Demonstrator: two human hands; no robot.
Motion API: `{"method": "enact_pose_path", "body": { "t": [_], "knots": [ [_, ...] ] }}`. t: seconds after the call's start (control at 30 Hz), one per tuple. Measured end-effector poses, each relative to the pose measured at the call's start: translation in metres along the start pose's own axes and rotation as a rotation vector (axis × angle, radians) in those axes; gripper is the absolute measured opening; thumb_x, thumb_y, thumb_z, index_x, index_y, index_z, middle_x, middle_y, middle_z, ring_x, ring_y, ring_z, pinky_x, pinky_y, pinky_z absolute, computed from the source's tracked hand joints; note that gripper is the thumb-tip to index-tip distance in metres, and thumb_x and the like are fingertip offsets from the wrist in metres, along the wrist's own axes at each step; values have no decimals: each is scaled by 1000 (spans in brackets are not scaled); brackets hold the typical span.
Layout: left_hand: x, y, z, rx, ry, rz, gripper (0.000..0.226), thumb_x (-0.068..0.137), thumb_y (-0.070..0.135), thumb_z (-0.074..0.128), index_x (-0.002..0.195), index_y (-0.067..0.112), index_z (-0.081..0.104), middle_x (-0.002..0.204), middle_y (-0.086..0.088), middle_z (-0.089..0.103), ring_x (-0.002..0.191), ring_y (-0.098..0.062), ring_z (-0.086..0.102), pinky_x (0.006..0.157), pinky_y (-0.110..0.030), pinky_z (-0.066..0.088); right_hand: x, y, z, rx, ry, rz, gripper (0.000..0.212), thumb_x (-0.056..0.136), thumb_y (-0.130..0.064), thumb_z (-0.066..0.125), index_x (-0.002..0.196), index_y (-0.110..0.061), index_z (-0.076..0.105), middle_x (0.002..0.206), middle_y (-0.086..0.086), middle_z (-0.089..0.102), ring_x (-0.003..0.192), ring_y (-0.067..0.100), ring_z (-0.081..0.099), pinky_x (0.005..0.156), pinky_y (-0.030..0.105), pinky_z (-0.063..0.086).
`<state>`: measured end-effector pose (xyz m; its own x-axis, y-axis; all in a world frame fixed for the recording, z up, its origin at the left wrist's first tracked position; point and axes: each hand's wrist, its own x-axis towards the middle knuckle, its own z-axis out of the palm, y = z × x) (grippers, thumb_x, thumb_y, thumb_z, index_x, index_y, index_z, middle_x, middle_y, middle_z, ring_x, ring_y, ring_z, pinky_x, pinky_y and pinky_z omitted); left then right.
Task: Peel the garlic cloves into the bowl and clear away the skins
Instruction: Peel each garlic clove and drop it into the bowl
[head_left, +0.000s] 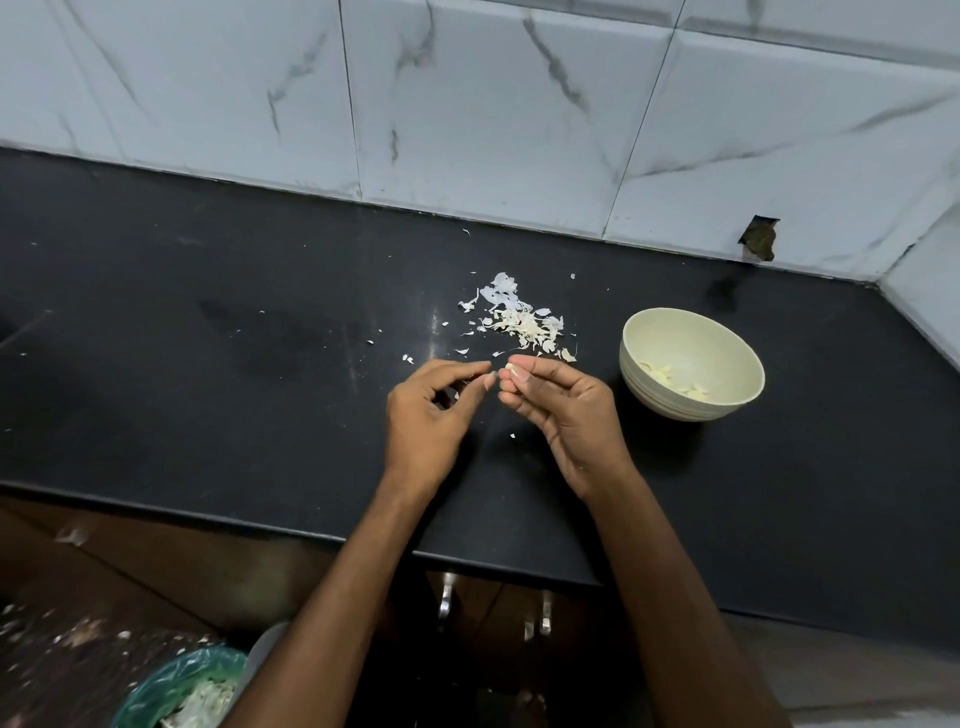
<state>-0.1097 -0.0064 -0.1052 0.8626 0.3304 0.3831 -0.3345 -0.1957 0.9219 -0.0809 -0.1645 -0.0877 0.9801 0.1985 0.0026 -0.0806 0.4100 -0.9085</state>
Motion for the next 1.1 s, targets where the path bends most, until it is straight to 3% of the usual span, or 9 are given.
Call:
{"method": "enact_pose_path", "body": {
  "t": [0.1, 0.3, 0.53, 0.73, 0.93, 1.1],
  "knots": [
    [-1, 0, -1, -75, -57, -37, 14, 90, 10, 80, 103, 16, 83, 97, 2, 77, 91, -29, 70, 81, -40, 54, 0, 2, 1, -54, -8, -18, 17, 92, 1, 70, 108, -1, 75, 93, 16, 77, 86, 18, 74, 79, 25, 60],
    [-3, 2, -3, -164, -98, -118, 11, 92, 13, 79, 99, 19, 84, 98, 2, 79, 100, -20, 73, 90, -45, 56, 1, 8, 2, -190, -17, -83, 17, 91, -2, 74, 108, -3, 75, 96, 12, 77, 88, 16, 72, 77, 27, 58],
    [-1, -1, -8, -224, -125, -173, 9, 91, 13, 78, 99, 11, 83, 95, -1, 78, 81, -6, 66, 80, -30, 48, -1, 6, 1, -242, -11, -109, 18, 87, 1, 78, 104, 1, 77, 98, 20, 79, 91, 27, 76, 83, 32, 62],
    [-1, -2, -10, -250, -143, -184, 9, 93, 11, 76, 98, 7, 82, 97, -9, 76, 72, -10, 61, 67, -29, 51, -2, 6, 1, -291, -26, -131, 17, 88, 0, 78, 105, 3, 77, 97, 18, 79, 93, 28, 77, 85, 35, 63],
    [-1, -3, -10, -257, -126, -193, 9, 92, 6, 76, 98, 4, 82, 96, -11, 75, 72, -13, 61, 66, -26, 51, -4, 7, 3, -291, -32, -137, 15, 88, 2, 77, 103, 1, 77, 95, 19, 79, 91, 29, 77, 85, 35, 63],
    [0, -5, -7, -232, -101, -183, 11, 91, 4, 77, 100, 5, 82, 95, -7, 76, 85, -11, 68, 77, -28, 52, -5, 9, 6, -277, -27, -149, 15, 89, 3, 76, 104, 5, 76, 95, 20, 79, 90, 29, 77, 84, 34, 63]
  ]
}}
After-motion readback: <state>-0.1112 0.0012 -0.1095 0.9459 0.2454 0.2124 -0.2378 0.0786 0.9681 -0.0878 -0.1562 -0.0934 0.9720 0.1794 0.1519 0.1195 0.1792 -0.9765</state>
